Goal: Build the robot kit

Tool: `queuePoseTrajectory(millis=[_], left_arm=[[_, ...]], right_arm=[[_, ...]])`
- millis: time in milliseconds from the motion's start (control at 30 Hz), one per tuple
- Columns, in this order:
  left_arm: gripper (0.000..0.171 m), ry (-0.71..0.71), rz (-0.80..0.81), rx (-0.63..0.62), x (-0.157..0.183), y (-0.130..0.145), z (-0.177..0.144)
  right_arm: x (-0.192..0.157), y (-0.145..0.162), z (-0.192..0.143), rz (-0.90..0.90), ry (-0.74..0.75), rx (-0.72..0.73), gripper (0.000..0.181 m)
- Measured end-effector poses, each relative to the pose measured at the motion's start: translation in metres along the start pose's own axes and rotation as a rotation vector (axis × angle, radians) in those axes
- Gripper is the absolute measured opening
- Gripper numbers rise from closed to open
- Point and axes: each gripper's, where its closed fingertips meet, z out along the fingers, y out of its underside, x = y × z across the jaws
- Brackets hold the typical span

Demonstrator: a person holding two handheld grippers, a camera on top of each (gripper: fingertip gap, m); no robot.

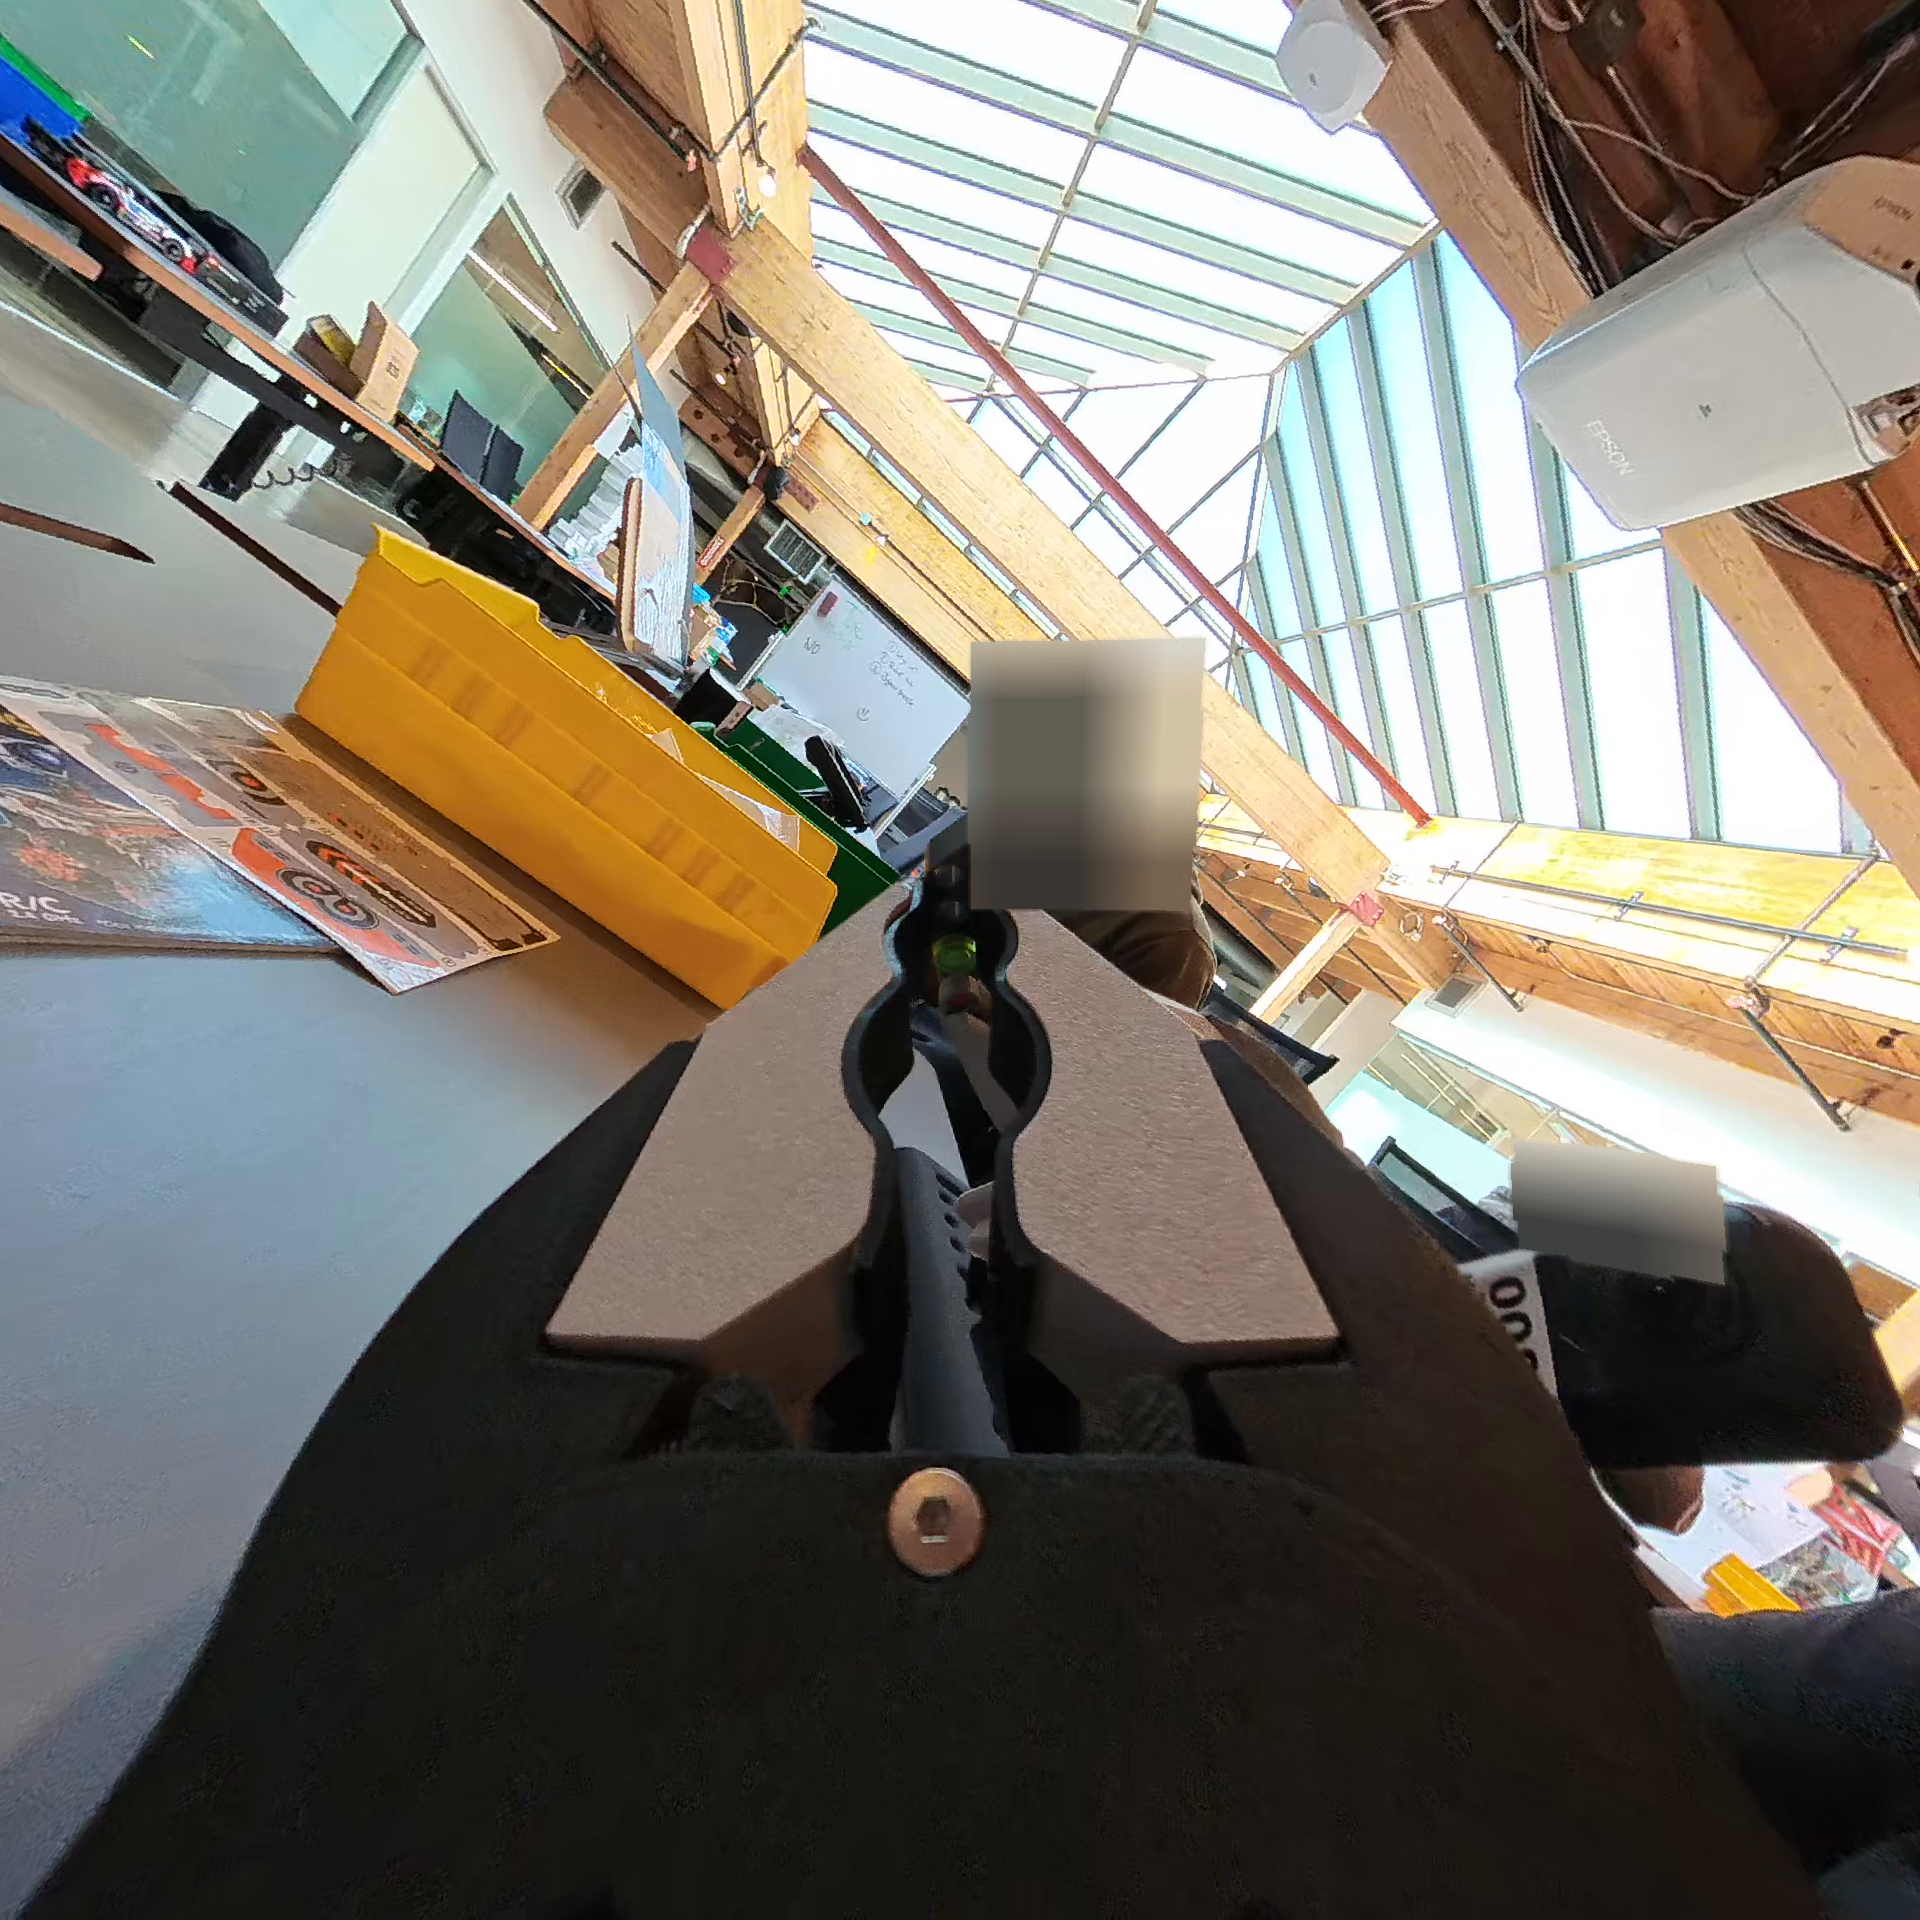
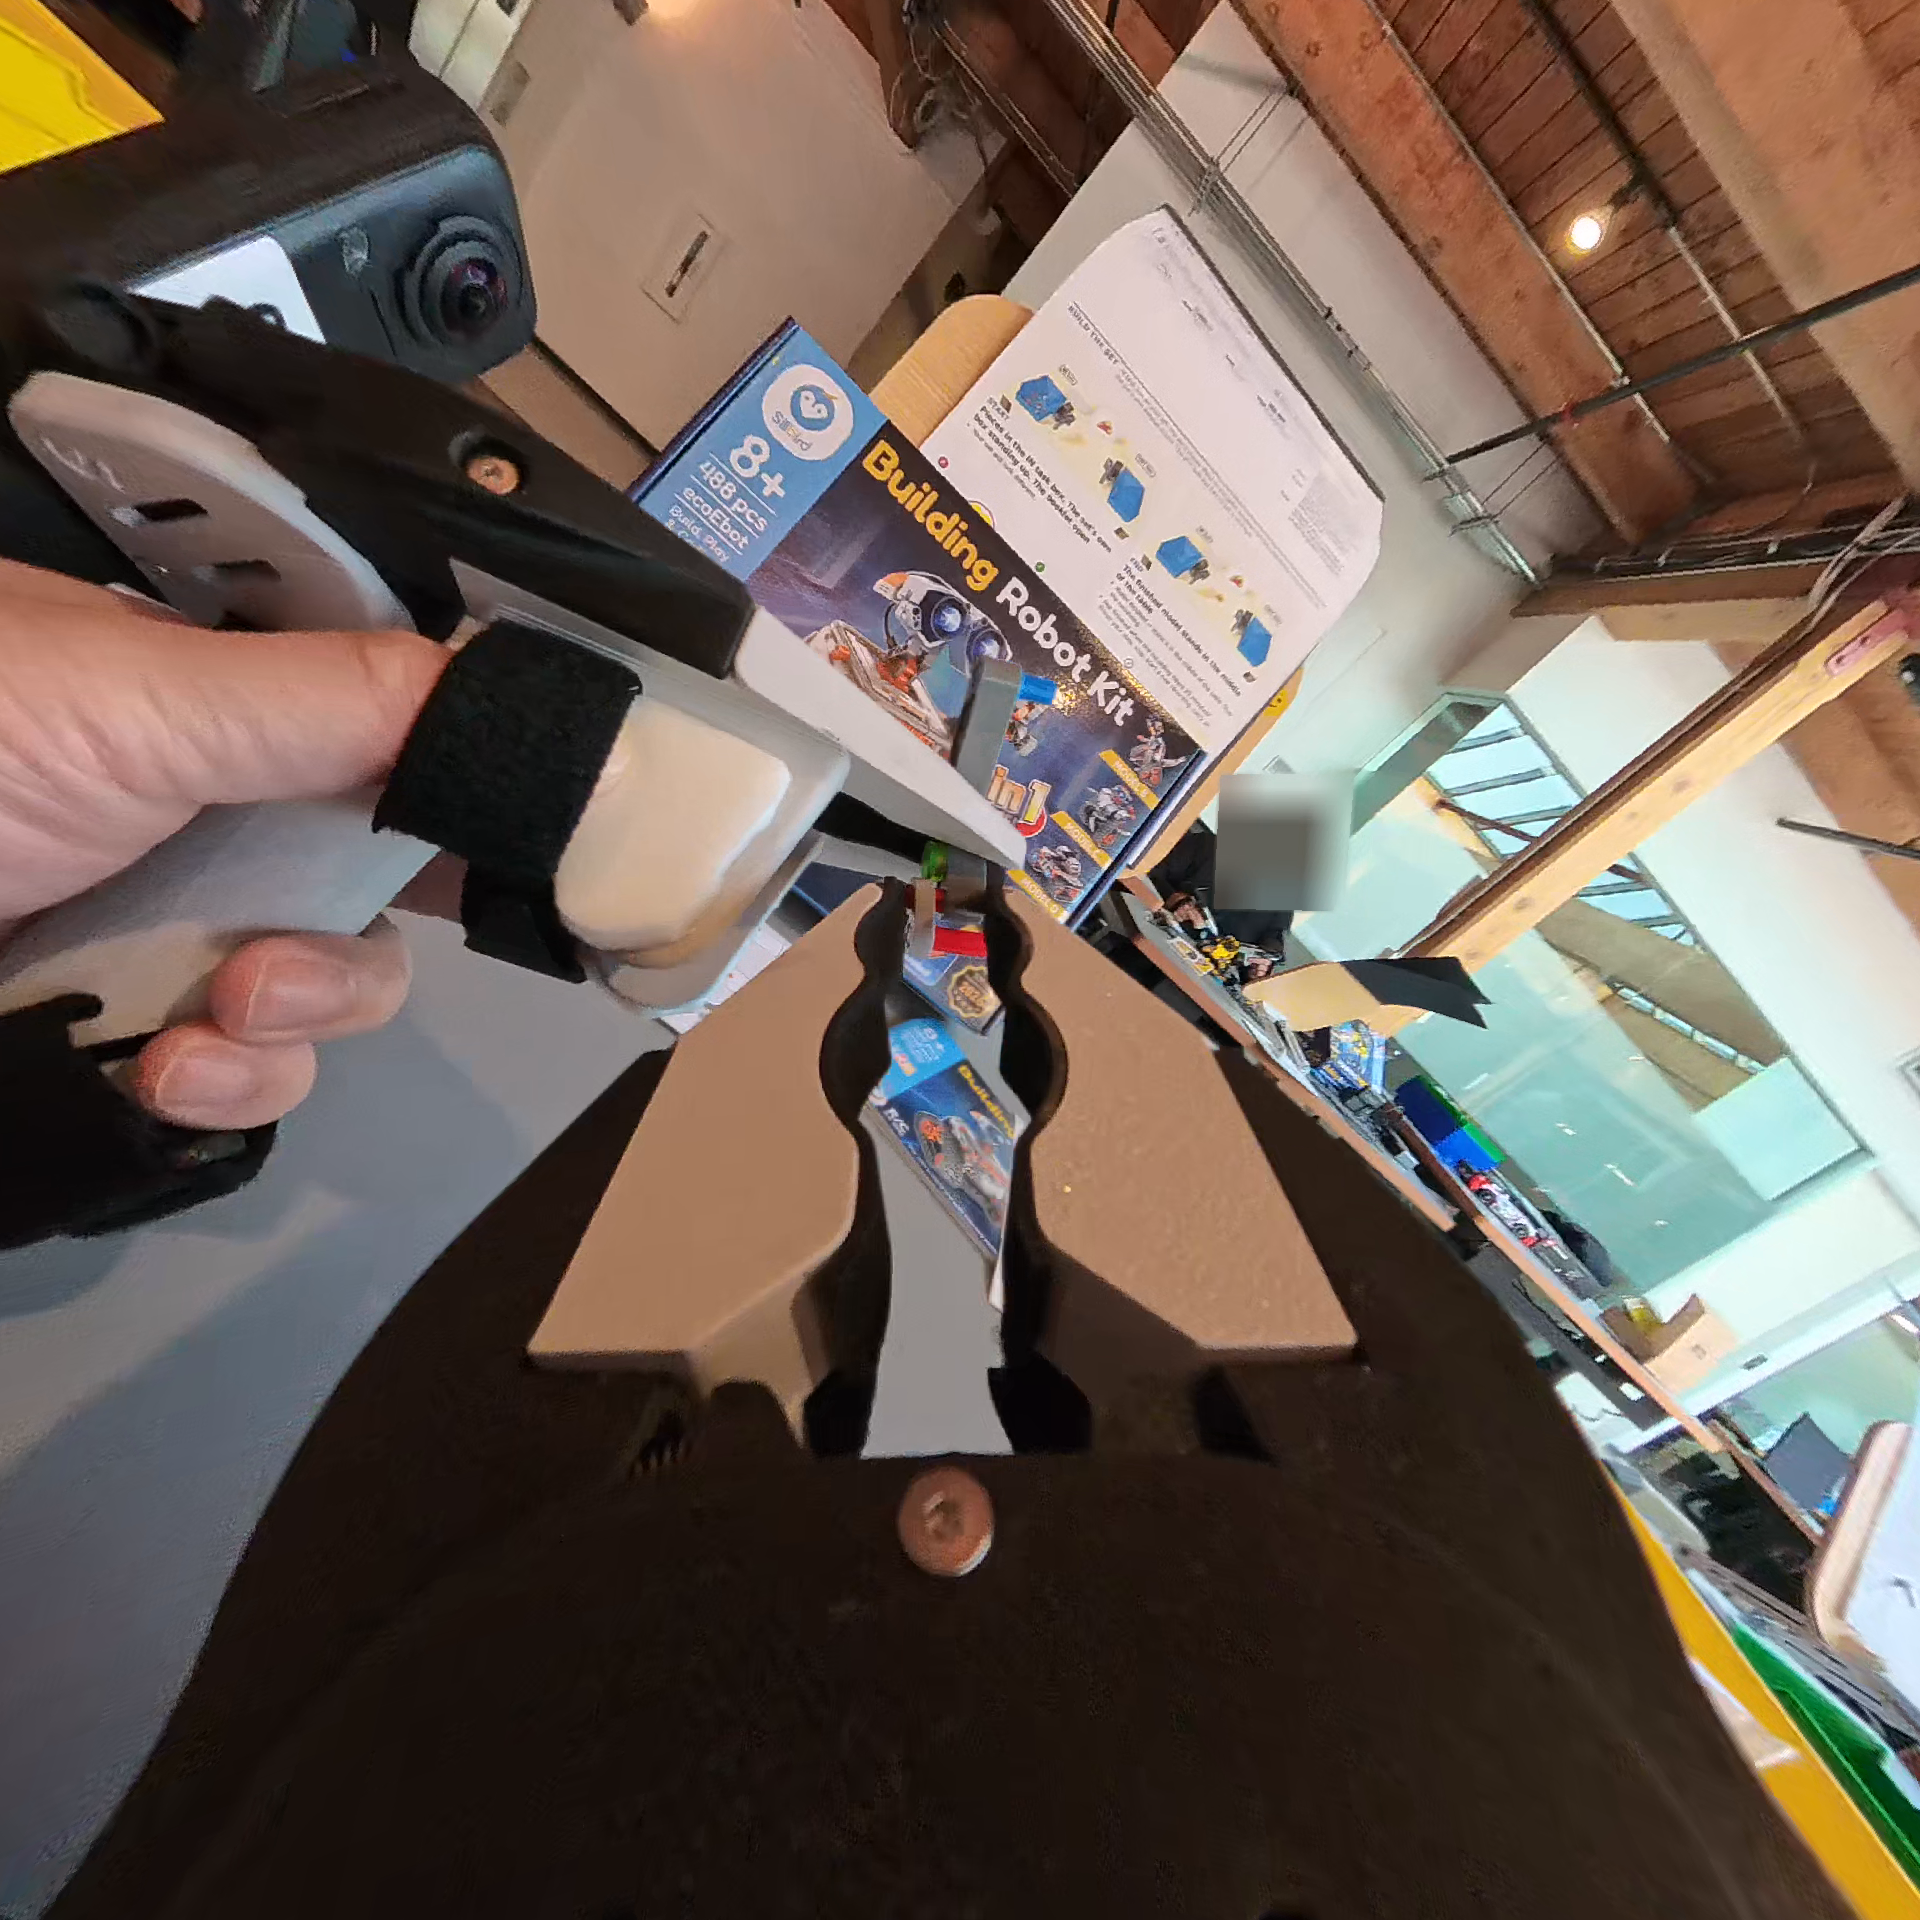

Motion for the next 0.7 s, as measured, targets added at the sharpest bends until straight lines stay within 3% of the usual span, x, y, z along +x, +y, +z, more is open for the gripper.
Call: queuePoseTrajectory(millis=[333, 600, 700], left_arm=[[0.005, -0.028, -0.039, 0.043, -0.005, -0.003, -0.003], [0.005, -0.034, -0.043, 0.053, -0.008, -0.003, -0.003], [0.005, -0.058, -0.061, 0.068, -0.013, -0.002, -0.006]], right_arm=[[-0.004, 0.001, 0.001, -0.052, 0.002, -0.021, 0.008], [-0.007, 0.005, 0.003, 0.183, -0.089, -0.008, 0.004], [-0.011, 0.009, 0.006, 0.19, -0.109, -0.035, 0.004]])
